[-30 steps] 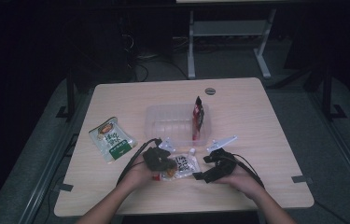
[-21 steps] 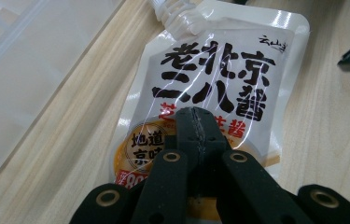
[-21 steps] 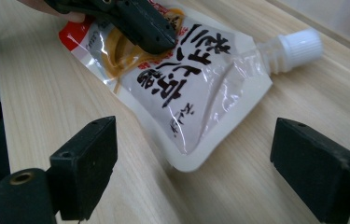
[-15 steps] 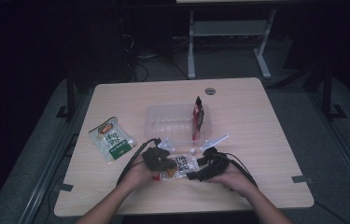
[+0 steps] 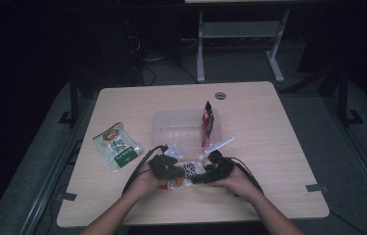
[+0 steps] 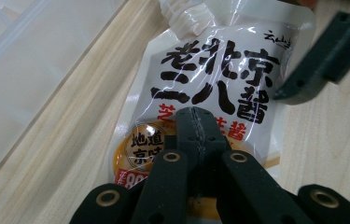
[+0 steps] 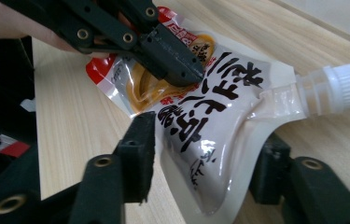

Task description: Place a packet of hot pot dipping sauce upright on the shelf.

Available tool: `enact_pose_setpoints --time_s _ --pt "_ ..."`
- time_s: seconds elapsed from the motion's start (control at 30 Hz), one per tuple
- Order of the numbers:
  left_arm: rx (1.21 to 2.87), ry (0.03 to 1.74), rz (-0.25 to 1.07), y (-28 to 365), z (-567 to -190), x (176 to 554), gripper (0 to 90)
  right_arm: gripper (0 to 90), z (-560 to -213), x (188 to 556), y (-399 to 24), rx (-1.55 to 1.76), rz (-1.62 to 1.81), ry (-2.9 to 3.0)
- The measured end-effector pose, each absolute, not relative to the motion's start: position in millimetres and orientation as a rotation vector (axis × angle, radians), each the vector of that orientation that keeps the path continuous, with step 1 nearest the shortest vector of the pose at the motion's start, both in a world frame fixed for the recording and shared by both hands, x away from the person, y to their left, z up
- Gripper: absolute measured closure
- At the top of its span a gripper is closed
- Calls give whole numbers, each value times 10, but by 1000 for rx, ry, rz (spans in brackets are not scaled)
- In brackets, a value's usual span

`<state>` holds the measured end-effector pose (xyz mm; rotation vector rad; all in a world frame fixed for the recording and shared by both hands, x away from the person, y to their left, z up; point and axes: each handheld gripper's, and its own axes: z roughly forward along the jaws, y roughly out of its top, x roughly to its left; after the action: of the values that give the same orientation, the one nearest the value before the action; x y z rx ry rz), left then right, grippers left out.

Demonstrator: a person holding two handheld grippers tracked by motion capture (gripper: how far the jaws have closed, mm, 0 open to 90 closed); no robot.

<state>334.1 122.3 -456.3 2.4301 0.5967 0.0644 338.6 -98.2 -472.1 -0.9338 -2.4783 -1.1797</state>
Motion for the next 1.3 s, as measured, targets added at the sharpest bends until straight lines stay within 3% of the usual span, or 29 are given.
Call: enact_pose_setpoints --time_s 0.03,0.57,1.07,1.3 --pt "2441 581 68 1234 -4561 3346 899 564 -4733 3417 -985 -933 -1179 -2467" --pt "2388 572 63 1293 -4495 3306 898 875 -4714 3414 -964 -837 -1235 -2523" --pt "2369 573 78 1600 -4245 3183 897 892 -4469 3319 -1071 -704 -1317 -2557" --pt "2355 572 42 1546 -4284 3176 897 892 -4305 3273 -1179 -651 -1391 -2558"
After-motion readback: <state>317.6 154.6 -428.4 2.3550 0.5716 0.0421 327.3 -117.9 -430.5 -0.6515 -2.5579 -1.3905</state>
